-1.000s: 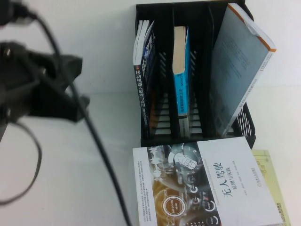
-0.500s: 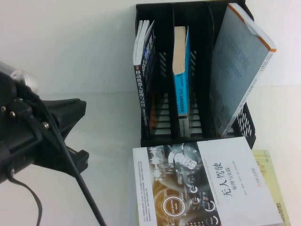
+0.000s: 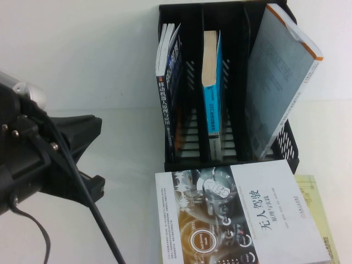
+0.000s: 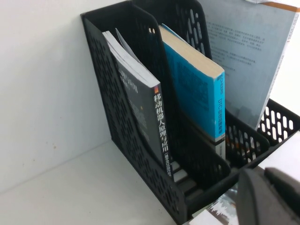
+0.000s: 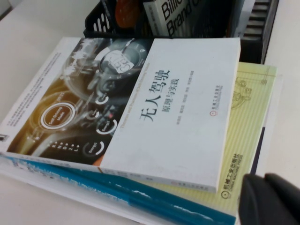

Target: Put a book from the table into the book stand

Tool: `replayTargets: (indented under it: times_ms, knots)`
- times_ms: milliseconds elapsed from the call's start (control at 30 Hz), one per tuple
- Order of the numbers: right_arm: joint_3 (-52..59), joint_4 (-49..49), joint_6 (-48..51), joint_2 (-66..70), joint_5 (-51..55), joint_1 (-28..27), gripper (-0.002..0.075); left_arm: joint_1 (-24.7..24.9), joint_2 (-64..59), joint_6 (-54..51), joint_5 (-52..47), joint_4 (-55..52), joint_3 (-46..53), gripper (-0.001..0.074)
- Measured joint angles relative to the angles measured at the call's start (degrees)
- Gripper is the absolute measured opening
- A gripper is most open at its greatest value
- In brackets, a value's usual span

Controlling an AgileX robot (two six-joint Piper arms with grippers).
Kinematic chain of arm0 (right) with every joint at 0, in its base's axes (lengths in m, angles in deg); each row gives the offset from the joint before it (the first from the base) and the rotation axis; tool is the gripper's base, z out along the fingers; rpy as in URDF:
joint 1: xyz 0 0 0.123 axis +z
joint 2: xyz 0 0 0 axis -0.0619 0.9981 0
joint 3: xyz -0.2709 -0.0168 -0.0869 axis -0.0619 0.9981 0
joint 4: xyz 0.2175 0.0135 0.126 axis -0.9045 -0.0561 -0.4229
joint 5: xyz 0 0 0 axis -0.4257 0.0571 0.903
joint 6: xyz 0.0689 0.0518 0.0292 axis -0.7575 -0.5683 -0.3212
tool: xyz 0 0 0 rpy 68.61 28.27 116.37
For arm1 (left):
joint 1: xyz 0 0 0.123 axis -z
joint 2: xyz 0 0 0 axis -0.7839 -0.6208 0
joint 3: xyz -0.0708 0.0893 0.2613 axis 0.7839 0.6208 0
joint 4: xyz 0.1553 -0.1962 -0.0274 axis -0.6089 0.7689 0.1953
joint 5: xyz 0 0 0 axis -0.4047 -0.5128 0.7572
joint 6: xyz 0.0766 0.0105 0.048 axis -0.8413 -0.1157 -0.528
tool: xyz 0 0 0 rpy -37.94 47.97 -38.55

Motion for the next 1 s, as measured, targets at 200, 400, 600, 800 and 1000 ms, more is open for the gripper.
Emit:
replayTargets:
  times_ms: [200, 400, 600, 800, 1000]
  knots:
    - [0.0, -0.13, 0.07, 0.0, 0.13, 0.0, -0.0001, 0.0, 0.04, 0.0, 1.26, -0.03, 0.92, 0.0001]
    - [0.0, -0.25, 0.07, 0.0, 0.23, 0.0, -0.0001, 0.0, 4.92, 0.0, 2.09, 4.67, 10.22, 0.0001]
    - [0.0, -0.25, 0.07, 0.0, 0.27, 0.0, -0.0001, -5.47, 16.13, 0.0, 1.95, 8.78, 20.4, 0.0001]
    - [0.0, -0.25, 0.07, 0.0, 0.36, 0.0, -0.0001, -15.51, 26.28, 0.0, 3.22, 9.68, 27.6, 0.0]
    - [0.0, -0.25, 0.07, 0.0, 0.36, 0.0, -0.0001, -25.36, 35.71, -0.25, 3.0, 11.41, 30.95, 0.0]
